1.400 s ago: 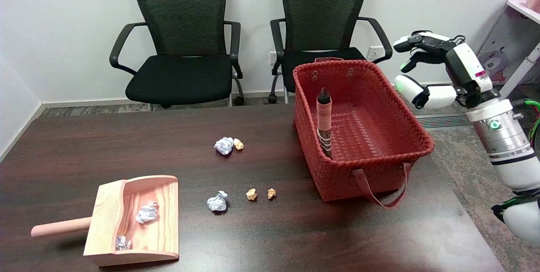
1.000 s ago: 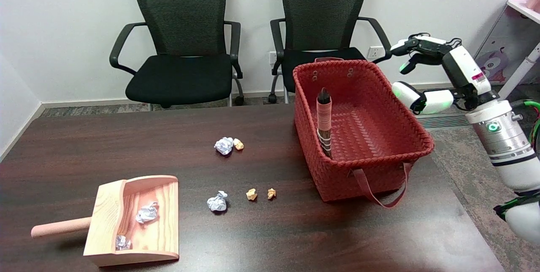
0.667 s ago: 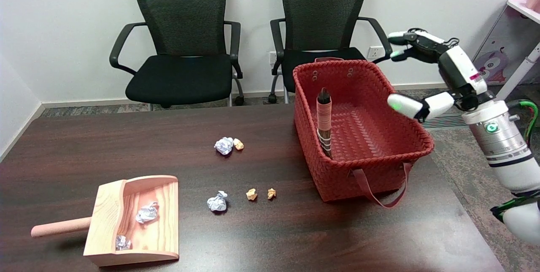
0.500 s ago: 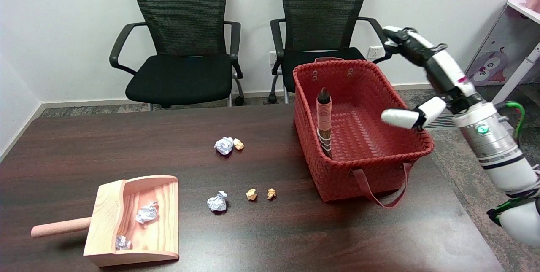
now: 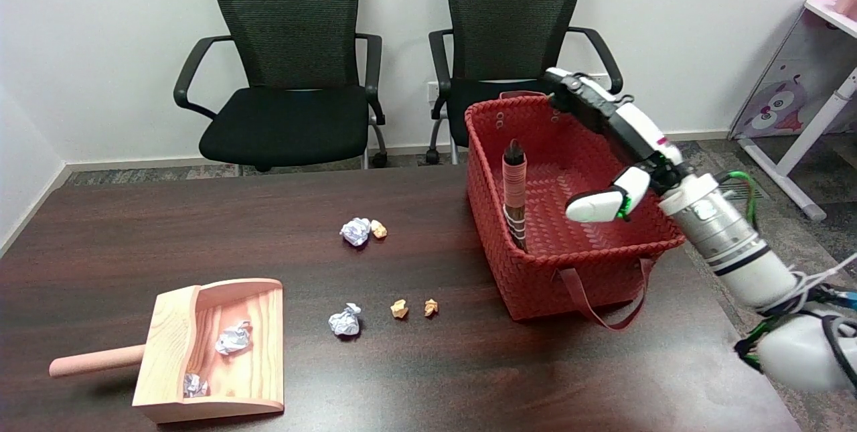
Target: Pick up the broom by its handle.
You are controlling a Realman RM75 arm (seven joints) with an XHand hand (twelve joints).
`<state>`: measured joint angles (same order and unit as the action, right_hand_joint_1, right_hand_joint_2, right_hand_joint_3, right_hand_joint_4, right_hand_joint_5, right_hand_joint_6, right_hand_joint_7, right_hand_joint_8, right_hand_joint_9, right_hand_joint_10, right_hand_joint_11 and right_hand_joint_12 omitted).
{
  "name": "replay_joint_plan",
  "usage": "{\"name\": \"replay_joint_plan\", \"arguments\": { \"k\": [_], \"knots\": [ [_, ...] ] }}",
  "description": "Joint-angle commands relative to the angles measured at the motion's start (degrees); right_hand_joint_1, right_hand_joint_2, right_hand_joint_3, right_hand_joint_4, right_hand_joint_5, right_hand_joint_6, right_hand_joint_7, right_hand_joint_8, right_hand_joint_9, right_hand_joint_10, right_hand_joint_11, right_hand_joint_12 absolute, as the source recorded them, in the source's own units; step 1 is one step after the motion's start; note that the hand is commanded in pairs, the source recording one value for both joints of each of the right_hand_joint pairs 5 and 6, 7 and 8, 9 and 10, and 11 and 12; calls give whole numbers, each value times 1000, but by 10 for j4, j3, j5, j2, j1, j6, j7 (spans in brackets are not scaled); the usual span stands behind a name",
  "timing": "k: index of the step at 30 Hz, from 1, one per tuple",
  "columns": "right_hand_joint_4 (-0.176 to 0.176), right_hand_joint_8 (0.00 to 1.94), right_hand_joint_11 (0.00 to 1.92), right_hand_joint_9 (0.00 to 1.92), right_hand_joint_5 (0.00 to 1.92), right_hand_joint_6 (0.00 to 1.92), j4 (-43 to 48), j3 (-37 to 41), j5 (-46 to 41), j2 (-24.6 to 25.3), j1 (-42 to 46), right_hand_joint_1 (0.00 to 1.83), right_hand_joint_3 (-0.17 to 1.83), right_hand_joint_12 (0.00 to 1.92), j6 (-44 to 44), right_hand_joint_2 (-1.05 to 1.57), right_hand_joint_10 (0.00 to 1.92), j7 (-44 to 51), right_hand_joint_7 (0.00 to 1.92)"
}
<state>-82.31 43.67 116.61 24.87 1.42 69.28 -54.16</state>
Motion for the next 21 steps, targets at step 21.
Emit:
{"name": "replay_joint_plan", "arguments": {
  "k": [21],
  "knots": [
    [-163,79,239,130,79,79,-27,10,47,136,-52,802,550,239,-179,58,130,-101,79]
  ]
}}
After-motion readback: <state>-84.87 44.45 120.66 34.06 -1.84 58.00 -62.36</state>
